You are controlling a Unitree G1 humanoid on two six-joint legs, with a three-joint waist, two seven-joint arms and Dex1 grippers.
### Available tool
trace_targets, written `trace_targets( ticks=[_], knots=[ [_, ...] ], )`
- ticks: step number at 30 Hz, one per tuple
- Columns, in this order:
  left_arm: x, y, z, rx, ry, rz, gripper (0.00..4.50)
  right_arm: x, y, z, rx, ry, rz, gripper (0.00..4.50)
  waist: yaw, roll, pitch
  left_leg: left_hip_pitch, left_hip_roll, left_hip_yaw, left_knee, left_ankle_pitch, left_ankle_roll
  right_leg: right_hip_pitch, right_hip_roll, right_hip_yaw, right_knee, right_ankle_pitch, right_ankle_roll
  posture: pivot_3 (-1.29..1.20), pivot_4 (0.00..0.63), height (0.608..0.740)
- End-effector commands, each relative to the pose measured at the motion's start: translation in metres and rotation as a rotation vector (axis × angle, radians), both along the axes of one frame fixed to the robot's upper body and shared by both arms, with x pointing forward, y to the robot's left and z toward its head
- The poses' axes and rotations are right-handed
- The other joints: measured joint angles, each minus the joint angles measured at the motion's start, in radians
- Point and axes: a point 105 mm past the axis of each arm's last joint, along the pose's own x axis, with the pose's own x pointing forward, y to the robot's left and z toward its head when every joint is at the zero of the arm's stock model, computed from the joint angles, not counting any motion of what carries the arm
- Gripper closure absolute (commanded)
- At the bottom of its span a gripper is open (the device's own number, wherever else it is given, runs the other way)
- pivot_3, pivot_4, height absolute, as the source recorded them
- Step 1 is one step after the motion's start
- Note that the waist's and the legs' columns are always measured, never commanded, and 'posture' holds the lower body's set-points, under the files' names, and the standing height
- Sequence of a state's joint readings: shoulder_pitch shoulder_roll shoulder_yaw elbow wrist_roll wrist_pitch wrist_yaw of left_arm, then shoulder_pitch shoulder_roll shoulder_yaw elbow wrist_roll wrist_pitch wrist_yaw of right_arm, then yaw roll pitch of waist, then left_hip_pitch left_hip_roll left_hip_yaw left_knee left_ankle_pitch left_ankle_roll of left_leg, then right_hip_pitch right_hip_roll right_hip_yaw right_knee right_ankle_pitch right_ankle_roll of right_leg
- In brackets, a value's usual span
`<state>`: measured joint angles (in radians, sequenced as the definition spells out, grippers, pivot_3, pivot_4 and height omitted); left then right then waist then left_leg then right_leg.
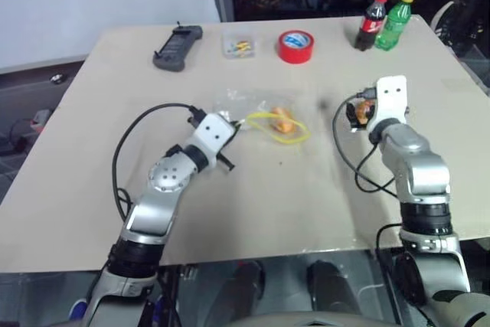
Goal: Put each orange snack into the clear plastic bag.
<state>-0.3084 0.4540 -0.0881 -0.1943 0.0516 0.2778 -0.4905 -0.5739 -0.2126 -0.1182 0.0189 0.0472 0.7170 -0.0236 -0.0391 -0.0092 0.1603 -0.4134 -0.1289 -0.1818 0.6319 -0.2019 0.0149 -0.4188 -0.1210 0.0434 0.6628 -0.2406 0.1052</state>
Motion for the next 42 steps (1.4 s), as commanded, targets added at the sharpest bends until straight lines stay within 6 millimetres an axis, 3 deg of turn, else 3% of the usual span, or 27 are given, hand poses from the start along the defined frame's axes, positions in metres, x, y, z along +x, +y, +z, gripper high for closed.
trace_targets(
  ticks=[1, 8, 11, 14, 18, 22, 24, 27, 32, 36, 42],
  knots=[
    [0.003, -0.002, 0.013, 0.003, -0.049, 0.001, 4.50, 0.014, -0.003, 0.003, -0.005, -0.063, -0.112, 0.09, -0.003, 0.000, 0.000, 0.000, 0.000, 0.001, 0.000, 0.000, 0.000, 0.000, 0.000, 0.001, 0.000, 0.000, 0.000, 0.00, 0.150, 0.740],
    [0.003, -0.001, 0.017, 0.005, -0.051, 0.006, 4.50, 0.031, -0.011, -0.010, 0.033, -0.082, -0.192, 0.09, -0.003, 0.000, 0.000, 0.000, 0.000, 0.001, 0.000, 0.000, 0.000, 0.000, 0.000, 0.001, 0.000, 0.000, 0.000, 0.00, 0.150, 0.740],
    [0.002, 0.000, 0.017, 0.001, -0.048, 0.009, 4.50, 0.034, -0.012, -0.007, 0.032, -0.109, -0.181, 1.32, -0.003, 0.000, 0.000, 0.000, 0.000, 0.001, 0.000, 0.000, 0.000, 0.000, 0.000, 0.001, 0.000, 0.000, 0.000, 0.00, 0.150, 0.740],
    [0.000, 0.001, 0.015, 0.000, -0.042, 0.013, 4.50, 0.031, -0.007, -0.004, 0.002, -0.130, -0.121, 2.85, -0.006, 0.000, 0.000, 0.000, 0.000, 0.001, 0.000, 0.000, 0.000, 0.000, 0.000, 0.001, 0.000, 0.000, 0.000, 0.00, 0.150, 0.740],
    [0.000, 0.002, 0.016, -0.005, -0.039, 0.019, 4.50, 0.013, 0.019, 0.008, 0.024, -0.164, 0.134, 2.85, -0.003, 0.000, 0.000, 0.000, 0.000, 0.001, 0.000, 0.000, 0.000, 0.000, 0.001, 0.001, 0.000, 0.000, 0.000, 0.00, 0.150, 0.740],
    [-0.001, 0.001, 0.016, -0.005, -0.041, 0.019, 4.50, -0.057, 0.079, 0.024, 0.201, -0.097, 0.667, 2.85, 0.000, 0.001, 0.001, -0.001, 0.000, -0.001, 0.000, -0.001, 0.002, 0.000, 0.000, 0.000, -0.001, 0.000, 0.000, 0.00, 0.150, 0.740],
    [-0.002, 0.000, 0.017, -0.004, -0.043, 0.016, 4.50, -0.079, 0.093, 0.026, 0.215, -0.059, 0.783, 2.85, -0.003, 0.001, 0.001, -0.002, 0.000, -0.001, 0.000, -0.003, 0.005, 0.000, 0.000, 0.000, -0.002, 0.000, 0.000, 0.00, 0.150, 0.740],
    [-0.004, -0.001, 0.019, 0.001, -0.048, 0.005, 4.50, -0.095, 0.109, 0.026, 0.253, -0.010, 0.871, 2.85, -0.001, 0.001, 0.001, 0.000, 0.001, 0.000, 0.000, -0.003, 0.005, 0.000, 0.000, 0.000, -0.001, 0.000, 0.000, 0.00, 0.150, 0.740],
    [-0.013, -0.005, 0.029, 0.028, -0.085, -0.061, 4.50, -0.086, 0.141, 0.010, 0.235, 0.076, 0.891, 2.85, -0.001, 0.001, 0.001, 0.003, 0.002, 0.000, 0.001, -0.003, 0.005, 0.004, 0.002, -0.001, -0.001, 0.000, 0.000, 0.00, 0.150, 0.740],
    [-0.027, -0.012, 0.033, 0.034, -0.109, -0.149, 4.50, -0.072, 0.154, 0.003, 0.226, 0.099, 0.883, 2.85, 0.001, 0.001, 0.001, 0.002, 0.001, -0.001, 0.001, -0.003, 0.004, 0.003, 0.001, -0.001, -0.002, 0.000, 0.000, 0.00, 0.150, 0.740],
    [-0.048, -0.014, 0.014, 0.120, -0.084, -0.251, 4.50, -0.057, 0.169, 0.010, 0.250, 0.075, 0.917, 2.85, -0.002, 0.001, 0.001, 0.000, 0.001, -0.001, 0.000, -0.003, 0.004, 0.001, 0.001, -0.001, -0.002, 0.000, 0.000, 0.00, 0.150, 0.740]
  ],
)
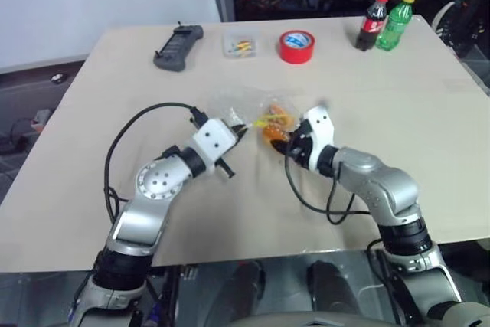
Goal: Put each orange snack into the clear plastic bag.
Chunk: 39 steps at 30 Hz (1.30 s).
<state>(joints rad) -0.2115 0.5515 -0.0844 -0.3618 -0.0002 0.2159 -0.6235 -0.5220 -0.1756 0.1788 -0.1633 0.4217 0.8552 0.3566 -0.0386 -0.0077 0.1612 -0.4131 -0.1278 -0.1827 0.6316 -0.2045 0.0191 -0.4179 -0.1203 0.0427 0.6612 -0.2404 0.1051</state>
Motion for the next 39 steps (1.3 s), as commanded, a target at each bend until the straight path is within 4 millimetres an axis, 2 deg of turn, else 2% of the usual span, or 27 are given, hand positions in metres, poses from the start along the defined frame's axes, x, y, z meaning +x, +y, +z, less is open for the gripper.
trace_targets(
  ticks=[1, 9, 14, 21, 26, 31, 35, 39],
  knots=[
    [-0.014, -0.001, 0.001, 0.045, -0.044, -0.062, 4.50, 0.005, 0.011, 0.023, 0.052, -0.068, 0.053, 2.85, -0.003, 0.000, 0.000, 0.000, 0.000, 0.000, 0.000, 0.000, 0.000, 0.000, 0.000, 0.000, 0.000, 0.000, 0.000, 0.00, 0.150, 0.740],
    [-0.015, 0.011, -0.003, 0.043, -0.025, -0.021, 4.50, 0.000, 0.000, 0.031, 0.113, -0.031, 0.138, 2.85, 0.004, 0.000, 0.000, 0.000, 0.000, -0.001, 0.000, 0.000, 0.000, -0.001, 0.000, -0.001, 0.000, 0.000, 0.000, 0.00, 0.150, 0.740],
    [-0.018, 0.013, -0.006, 0.041, -0.013, -0.024, 4.50, 0.002, 0.008, 0.025, 0.158, 0.026, 0.152, 2.85, -0.002, 0.000, 0.000, 0.000, 0.000, -0.001, -0.001, 0.000, 0.000, -0.001, 0.001, 0.000, 0.001, 0.000, 0.000, 0.00, 0.150, 0.740],
    [-0.022, 0.014, -0.006, 0.014, 0.008, -0.051, 4.50, 0.012, 0.007, 0.026, 0.270, 0.088, 0.105, 2.85, -0.001, 0.001, 0.000, 0.000, 0.000, 0.000, -0.001, 0.000, 0.000, -0.001, 0.000, 0.000, 0.000, 0.000, 0.000, 0.00, 0.150, 0.740],
    [-0.029, 0.011, -0.013, 0.023, 0.038, -0.101, 4.50, 0.016, 0.027, 0.023, 0.431, 0.204, 0.089, 2.85, -0.005, 0.001, 0.000, 0.001, 0.001, 0.000, -0.002, 0.000, 0.000, -0.002, 0.001, 0.001, 0.001, 0.000, -0.001, 0.00, 0.150, 0.740],
    [-0.029, 0.010, -0.012, 0.006, 0.038, -0.113, 4.50, 0.011, 0.049, 0.011, 0.385, 0.188, 0.122, 2.85, -0.004, 0.001, 0.001, 0.001, 0.001, 0.001, -0.002, 0.000, 0.000, -0.002, 0.001, 0.001, 0.001, 0.001, -0.001, 0.00, 0.150, 0.740],
    [-0.027, 0.013, -0.010, -0.027, 0.034, -0.091, 4.50, 0.005, 0.070, 0.016, 0.214, -0.122, 0.200, 2.85, -0.005, 0.002, 0.001, 0.001, 0.001, 0.001, -0.002, 0.000, 0.000, -0.002, 0.001, 0.001, 0.001, 0.001, -0.001, 0.00, 0.150, 0.740],
    [-0.025, 0.015, -0.008, -0.067, 0.040, -0.069, 4.50, -0.003, 0.078, 0.024, 0.106, -0.344, 0.291, 2.85, -0.005, 0.002, 0.001, 0.001, 0.001, 0.001, -0.002, 0.000, 0.000, -0.002, 0.001, 0.001, 0.001, 0.001, -0.001, 0.00, 0.150, 0.740]
  ],
)
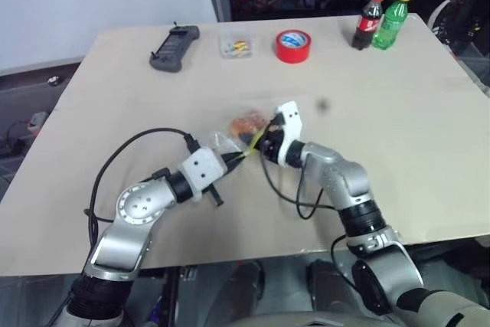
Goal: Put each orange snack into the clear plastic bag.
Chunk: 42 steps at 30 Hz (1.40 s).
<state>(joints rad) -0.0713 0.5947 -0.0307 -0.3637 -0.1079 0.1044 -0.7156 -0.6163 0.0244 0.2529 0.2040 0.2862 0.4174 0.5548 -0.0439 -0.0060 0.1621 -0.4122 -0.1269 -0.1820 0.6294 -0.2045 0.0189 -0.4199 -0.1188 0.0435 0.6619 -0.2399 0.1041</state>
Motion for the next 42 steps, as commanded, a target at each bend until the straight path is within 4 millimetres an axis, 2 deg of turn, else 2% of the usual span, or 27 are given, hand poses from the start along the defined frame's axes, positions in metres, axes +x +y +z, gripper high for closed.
trace_targets(
  ticks=[1, 4, 7, 9, 10, 15, 18, 21, 27, 32, 35, 38, 42],
  knots=[
    [0.001, 0.004, 0.013, -0.058, -0.032, 0.031, 4.50, -0.011, 0.013, 0.020, -0.045, -0.238, 0.090, 2.85, 0.000, 0.000, 0.000, 0.000, 0.000, 0.000, 0.000, 0.000, 0.000, 0.000, 0.000, 0.000, 0.000, 0.000, 0.000, 0.00, 0.150, 0.740],
    [0.004, 0.007, 0.015, -0.119, -0.016, 0.057, 4.50, -0.015, 0.017, 0.015, -0.140, -0.345, 0.144, 2.85, 0.001, 0.000, 0.000, 0.000, 0.000, 0.000, 0.000, 0.000, 0.000, 0.000, 0.000, 0.000, 0.000, 0.000, 0.000, 0.00, 0.150, 0.740],
    [0.008, 0.009, 0.019, -0.182, 0.000, 0.075, 4.50, -0.012, 0.017, 0.006, -0.227, -0.411, 0.140, 2.03, 0.001, 0.000, 0.000, 0.001, 0.000, 0.000, 0.000, 0.000, 0.000, 0.000, 0.000, 0.000, 0.000, 0.000, 0.000, 0.00, 0.150, 0.740],
    [0.011, 0.012, 0.023, -0.244, 0.020, 0.090, 4.50, -0.007, 0.011, 0.001, -0.273, -0.439, 0.105, 1.13, 0.001, 0.000, 0.000, 0.001, 0.000, 0.000, 0.000, 0.000, 0.000, 0.000, 0.001, 0.000, 0.000, 0.000, 0.000, 0.00, 0.150, 0.740],
    [0.013, 0.015, 0.024, -0.278, 0.037, 0.098, 4.50, -0.005, 0.005, 0.000, -0.307, -0.472, 0.097, 1.00, 0.002, 0.000, 0.000, 0.001, 0.000, 0.000, 0.000, 0.000, 0.000, 0.000, 0.001, 0.000, 0.000, 0.000, 0.000, 0.00, 0.150, 0.740],
    [0.021, 0.031, 0.030, -0.424, 0.120, 0.132, 4.50, -0.004, -0.041, 0.006, -0.386, -0.515, 0.035, 1.00, 0.007, 0.000, 0.000, 0.000, 0.000, -0.001, 0.000, 0.000, -0.001, 0.001, 0.000, 0.000, 0.000, 0.000, 0.000, 0.00, 0.150, 0.740],
    [0.025, 0.039, 0.034, -0.484, 0.155, 0.148, 4.50, -0.011, -0.066, 0.011, -0.414, -0.509, 0.006, 1.00, 0.005, -0.001, 0.000, 0.000, -0.001, -0.001, 0.001, 0.001, -0.001, 0.001, 0.000, 0.000, -0.001, 0.000, 0.000, 0.00, 0.150, 0.740],
    [0.027, 0.042, 0.038, -0.519, 0.181, 0.147, 4.50, -0.017, -0.079, 0.013, -0.448, -0.514, -0.024, 1.00, 0.006, -0.001, 0.000, -0.001, 0.000, -0.002, 0.001, 0.000, -0.001, 0.001, 0.000, -0.001, 0.000, 0.000, 0.000, 0.00, 0.150, 0.740],
    [0.027, 0.045, 0.046, -0.535, 0.200, 0.135, 4.50, -0.009, -0.085, -0.001, -0.516, -0.456, -0.124, 1.00, 0.004, -0.001, 0.000, 0.000, 0.000, 0.000, 0.001, 0.000, -0.001, 0.001, 0.000, 0.000, 0.000, 0.000, 0.000, 0.00, 0.150, 0.740],
    [0.023, 0.046, 0.048, -0.522, 0.210, 0.127, 4.50, 0.010, -0.074, -0.019, -0.588, -0.459, -0.162, 1.00, 0.004, -0.001, 0.000, 0.000, 0.000, 0.000, 0.001, 0.002, -0.004, 0.001, 0.000, 0.000, 0.000, 0.000, 0.000, 0.00, 0.150, 0.740],
    [0.022, 0.045, 0.047, -0.501, 0.209, 0.127, 4.50, 0.019, -0.066, -0.015, -0.551, -0.449, -0.171, 1.00, 0.003, -0.001, 0.000, 0.000, 0.000, 0.000, 0.001, 0.003, -0.004, 0.001, 0.000, 0.000, 0.000, 0.000, 0.000, 0.00, 0.150, 0.740],
    [0.021, 0.046, 0.047, -0.499, 0.208, 0.132, 4.50, 0.021, -0.061, -0.003, -0.517, -0.486, -0.153, 2.37, 0.004, -0.001, 0.000, 0.000, 0.000, 0.000, 0.001, 0.003, -0.005, 0.001, 0.000, 0.000, 0.000, 0.000, 0.000, 0.00, 0.150, 0.740],
    [0.020, 0.045, 0.047, -0.493, 0.206, 0.133, 4.50, 0.020, -0.059, 0.006, -0.504, -0.522, -0.129, 4.43, 0.005, -0.001, 0.000, 0.000, 0.000, 0.000, 0.001, 0.003, -0.005, 0.001, 0.000, 0.000, -0.001, 0.000, 0.000, 0.00, 0.150, 0.740]
  ],
)
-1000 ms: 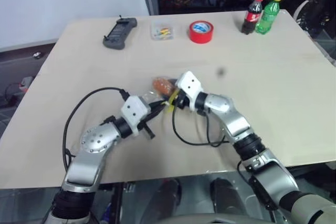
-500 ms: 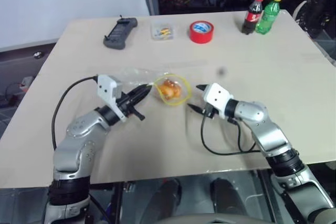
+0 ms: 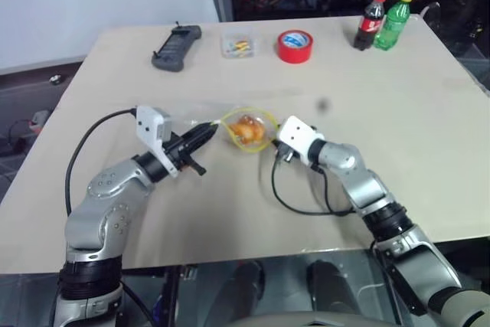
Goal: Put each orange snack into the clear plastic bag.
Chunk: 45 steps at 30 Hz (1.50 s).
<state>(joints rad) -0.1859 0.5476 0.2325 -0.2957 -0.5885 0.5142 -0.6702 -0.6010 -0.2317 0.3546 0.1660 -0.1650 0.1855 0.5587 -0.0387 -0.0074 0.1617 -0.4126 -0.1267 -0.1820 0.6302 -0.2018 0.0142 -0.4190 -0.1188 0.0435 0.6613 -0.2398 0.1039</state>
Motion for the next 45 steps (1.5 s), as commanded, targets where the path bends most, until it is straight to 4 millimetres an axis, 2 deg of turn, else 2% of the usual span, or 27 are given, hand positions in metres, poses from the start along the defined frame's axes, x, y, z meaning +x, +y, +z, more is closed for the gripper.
trace_targets(
  ticks=[1, 5, 9, 16, 20, 23, 25, 26, 28, 30, 32, 36, 45],
  knots=[
    [-0.004, 0.001, 0.014, 0.014, -0.058, 0.003, 4.50, 0.000, 0.001, 0.021, 0.027, -0.068, 0.032, 4.43, 0.000, 0.000, 0.000, 0.000, 0.000, 0.000, 0.000, 0.000, 0.000, 0.000, 0.000, 0.000, 0.000, 0.000, 0.000, 0.00, 0.150, 0.740],
    [-0.002, 0.001, 0.016, 0.016, -0.065, 0.010, 4.50, 0.003, -0.003, 0.028, 0.015, -0.085, 0.027, 4.43, 0.000, 0.000, 0.000, 0.000, 0.000, 0.000, 0.000, 0.000, 0.000, 0.000, 0.000, 0.000, 0.000, 0.000, 0.000, 0.00, 0.150, 0.740],
    [0.009, -0.003, 0.031, -0.003, -0.101, 0.015, 4.50, 0.017, -0.020, 0.047, -0.009, -0.123, -0.038, 4.43, 0.000, 0.000, 0.000, 0.000, 0.000, 0.000, 0.000, 0.000, 0.000, 0.000, 0.000, 0.000, 0.000, 0.000, 0.000, 0.00, 0.150, 0.740],
    [0.045, -0.022, 0.060, -0.023, -0.164, 0.001, 4.50, 0.047, -0.072, 0.075, -0.075, -0.196, -0.203, 4.43, 0.006, 0.000, 0.000, -0.001, -0.001, -0.001, 0.000, 0.000, 0.000, 0.000, 0.000, -0.001, 0.000, 0.000, 0.000, 0.00, 0.150, 0.740],
    [0.076, -0.039, 0.086, -0.073, -0.220, 0.000, 4.50, 0.064, -0.114, 0.100, -0.125, -0.257, -0.324, 4.43, 0.006, -0.002, 0.001, -0.002, -0.002, -0.001, 0.001, 0.000, 0.000, 0.000, -0.001, -0.002, 0.000, 0.000, 0.000, 0.00, 0.150, 0.740],
    [0.092, -0.048, 0.100, -0.143, -0.214, -0.004, 4.50, 0.066, -0.132, 0.112, -0.130, -0.263, -0.341, 4.43, 0.004, -0.002, 0.001, -0.003, -0.002, 0.000, 0.001, 0.000, 0.000, 0.000, -0.001, -0.002, -0.001, 0.000, 0.000, 0.00, 0.150, 0.740],
    [0.099, -0.049, 0.106, -0.180, -0.208, 0.006, 4.50, 0.052, -0.130, 0.108, -0.083, -0.174, -0.262, 4.43, -0.004, -0.003, 0.001, -0.003, -0.002, 0.000, 0.001, 0.000, 0.000, 0.000, -0.001, -0.001, -0.003, 0.000, 0.000, 0.00, 0.150, 0.740],
    [0.101, -0.049, 0.106, -0.187, -0.206, 0.008, 4.50, 0.045, -0.127, 0.104, -0.067, -0.138, -0.229, 4.21, -0.007, -0.003, 0.001, -0.003, -0.001, 0.001, 0.001, 0.000, 0.000, 0.000, -0.002, -0.001, -0.003, 0.000, 0.001, 0.00, 0.150, 0.740],
    [0.101, -0.049, 0.107, -0.190, -0.206, 0.006, 4.50, 0.036, -0.120, 0.095, -0.047, -0.097, -0.195, 3.69, -0.018, -0.003, 0.002, -0.003, -0.001, 0.001, 0.001, 0.000, 0.000, 0.000, -0.001, 0.000, -0.005, 0.000, 0.001, 0.00, 0.150, 0.740],
    [0.100, -0.050, 0.105, -0.192, -0.206, -0.001, 4.50, 0.026, -0.107, 0.083, 0.024, -0.033, -0.175, 2.82, -0.024, -0.004, 0.002, -0.003, -0.001, 0.001, 0.000, 0.000, 0.000, -0.001, -0.001, 0.000, -0.005, 0.000, 0.001, 0.00, 0.150, 0.740],
    [0.098, -0.051, 0.105, -0.195, -0.208, -0.015, 4.50, 0.014, -0.091, 0.066, 0.068, 0.044, -0.131, 2.20, -0.026, -0.004, 0.002, -0.004, -0.001, 0.000, 0.001, 0.000, 0.001, -0.001, -0.002, 0.000, -0.004, 0.000, 0.001, 0.00, 0.150, 0.740],
    [0.093, -0.052, 0.105, -0.186, -0.211, -0.034, 4.50, 0.010, -0.077, 0.060, 0.095, 0.059, -0.127, 2.20, -0.022, -0.004, 0.002, -0.003, -0.002, 0.000, 0.003, 0.000, 0.000, -0.001, -0.002, 0.000, 0.000, 0.000, 0.001, 0.00, 0.150, 0.740],
    [0.067, -0.055, 0.101, -0.138, -0.228, -0.101, 4.50, 0.028, -0.070, 0.067, 0.057, -0.016, -0.175, 2.20, -0.009, -0.004, 0.002, -0.003, -0.002, 0.000, 0.004, 0.000, 0.000, -0.001, -0.002, 0.000, 0.000, 0.001, 0.003, 0.00, 0.150, 0.740]
  ],
)
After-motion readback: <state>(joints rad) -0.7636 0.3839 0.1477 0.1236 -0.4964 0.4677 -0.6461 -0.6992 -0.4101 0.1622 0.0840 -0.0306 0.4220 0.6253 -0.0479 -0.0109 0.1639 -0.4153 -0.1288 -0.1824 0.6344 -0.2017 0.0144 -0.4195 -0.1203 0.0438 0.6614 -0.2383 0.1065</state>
